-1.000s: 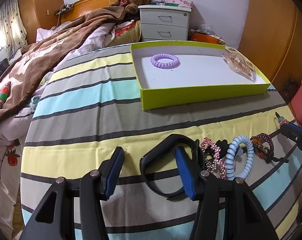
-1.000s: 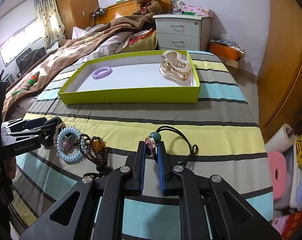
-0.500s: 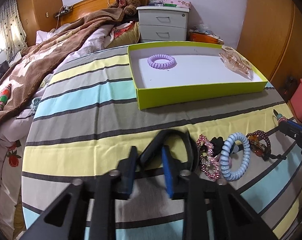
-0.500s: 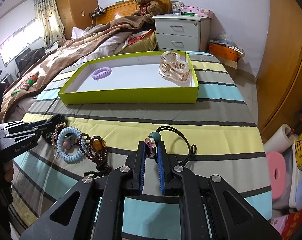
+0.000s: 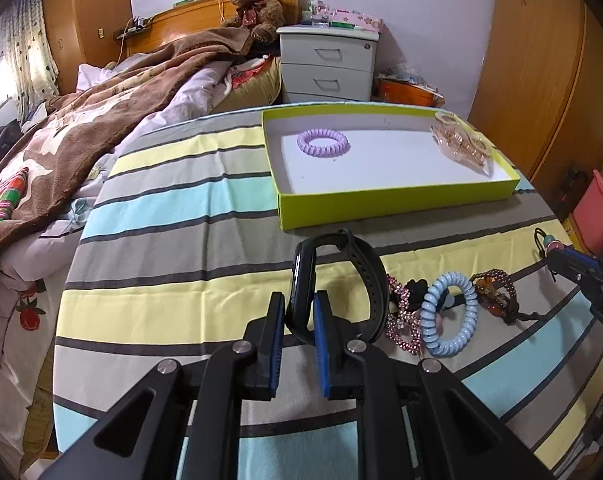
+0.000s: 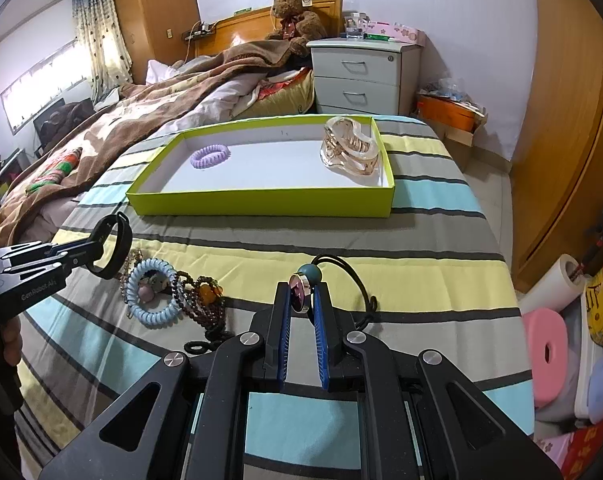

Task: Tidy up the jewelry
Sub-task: 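Grasp the black watch band with the left gripper while the right gripper grasps the black cord necklace, then carry the watch band and necklace into the green box and release both, then move both grippers back toward the remaining bracelets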

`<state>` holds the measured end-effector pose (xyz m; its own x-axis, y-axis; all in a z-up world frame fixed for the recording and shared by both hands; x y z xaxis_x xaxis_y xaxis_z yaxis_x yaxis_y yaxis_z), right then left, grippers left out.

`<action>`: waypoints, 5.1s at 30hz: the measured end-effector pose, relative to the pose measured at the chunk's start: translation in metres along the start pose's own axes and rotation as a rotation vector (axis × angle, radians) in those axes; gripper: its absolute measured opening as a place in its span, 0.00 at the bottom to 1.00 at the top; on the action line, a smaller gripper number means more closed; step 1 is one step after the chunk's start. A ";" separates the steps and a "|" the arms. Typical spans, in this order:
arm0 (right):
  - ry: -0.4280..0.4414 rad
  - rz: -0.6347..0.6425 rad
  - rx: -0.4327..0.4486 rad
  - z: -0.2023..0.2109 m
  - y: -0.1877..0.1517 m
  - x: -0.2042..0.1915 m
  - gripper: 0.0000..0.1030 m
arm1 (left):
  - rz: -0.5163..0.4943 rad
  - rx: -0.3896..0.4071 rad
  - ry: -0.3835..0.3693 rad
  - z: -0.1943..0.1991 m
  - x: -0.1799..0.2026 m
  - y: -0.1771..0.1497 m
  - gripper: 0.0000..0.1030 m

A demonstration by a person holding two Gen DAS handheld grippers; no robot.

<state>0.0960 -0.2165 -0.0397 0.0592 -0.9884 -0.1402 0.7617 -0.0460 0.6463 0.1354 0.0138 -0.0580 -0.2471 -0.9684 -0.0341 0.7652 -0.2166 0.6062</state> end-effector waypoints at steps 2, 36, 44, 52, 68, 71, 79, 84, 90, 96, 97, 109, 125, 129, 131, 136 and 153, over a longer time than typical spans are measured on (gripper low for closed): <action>0.001 0.001 0.006 0.003 0.001 0.000 0.11 | 0.006 0.007 0.000 0.004 -0.002 0.001 0.15; 0.056 0.106 0.091 -0.021 0.125 -0.034 0.11 | 0.103 0.058 -0.082 -0.005 -0.007 0.089 0.15; 0.049 0.153 0.035 -0.074 0.152 -0.047 0.11 | 0.130 0.016 -0.088 -0.034 -0.008 0.099 0.15; 0.062 0.185 -0.058 -0.124 0.155 -0.061 0.11 | 0.140 -0.026 -0.083 -0.059 -0.008 0.102 0.15; 0.074 0.221 -0.193 -0.176 0.150 -0.075 0.11 | 0.136 -0.083 -0.063 -0.085 -0.006 0.100 0.15; 0.067 0.229 -0.199 -0.180 0.149 -0.077 0.11 | 0.135 -0.098 -0.065 -0.089 -0.006 0.098 0.15; 0.055 0.250 -0.212 -0.188 0.147 -0.081 0.11 | 0.133 -0.096 -0.064 -0.089 -0.002 0.098 0.15; 0.057 0.250 -0.217 -0.189 0.147 -0.083 0.11 | 0.136 -0.094 -0.066 -0.089 -0.003 0.099 0.15; 0.051 0.252 -0.214 -0.190 0.148 -0.083 0.14 | 0.137 -0.095 -0.066 -0.090 -0.003 0.099 0.15; 0.047 0.248 -0.211 -0.190 0.149 -0.083 0.15 | 0.137 -0.095 -0.066 -0.089 -0.005 0.099 0.17; 0.048 0.245 -0.211 -0.190 0.149 -0.083 0.15 | 0.136 -0.095 -0.066 -0.089 -0.005 0.099 0.18; 0.063 0.210 -0.183 -0.178 0.150 -0.078 0.29 | 0.131 -0.083 -0.069 -0.083 -0.001 0.101 0.32; 0.085 0.181 -0.111 -0.131 0.146 -0.078 0.29 | 0.124 -0.024 -0.050 -0.044 0.004 0.098 0.43; 0.093 0.176 -0.081 -0.112 0.142 -0.078 0.29 | 0.124 -0.004 -0.055 -0.031 0.006 0.095 0.45; 0.098 0.169 -0.065 -0.101 0.140 -0.078 0.29 | 0.122 0.005 -0.055 -0.024 0.007 0.092 0.45; 0.107 0.161 -0.034 -0.078 0.131 -0.076 0.29 | 0.129 0.020 -0.057 -0.008 0.008 0.083 0.46; 0.137 0.104 -0.014 -0.023 0.061 -0.041 0.29 | 0.177 0.069 -0.100 0.031 -0.001 0.038 0.49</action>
<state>0.1549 -0.1753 -0.0122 0.2245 -0.9587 -0.1744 0.7559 0.0584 0.6521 0.1458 0.0105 -0.0102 -0.1725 -0.9728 0.1545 0.7601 -0.0317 0.6490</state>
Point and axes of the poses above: each gripper's, at about its wrist camera, not at the fingertips, and z roughly against the way its jaws point, x to its right, y to its top, the point moved 5 cm from there along -z, roughly the way its jaws point, and after that the axes turned 4 degrees about -z, right-handed, at the moved point
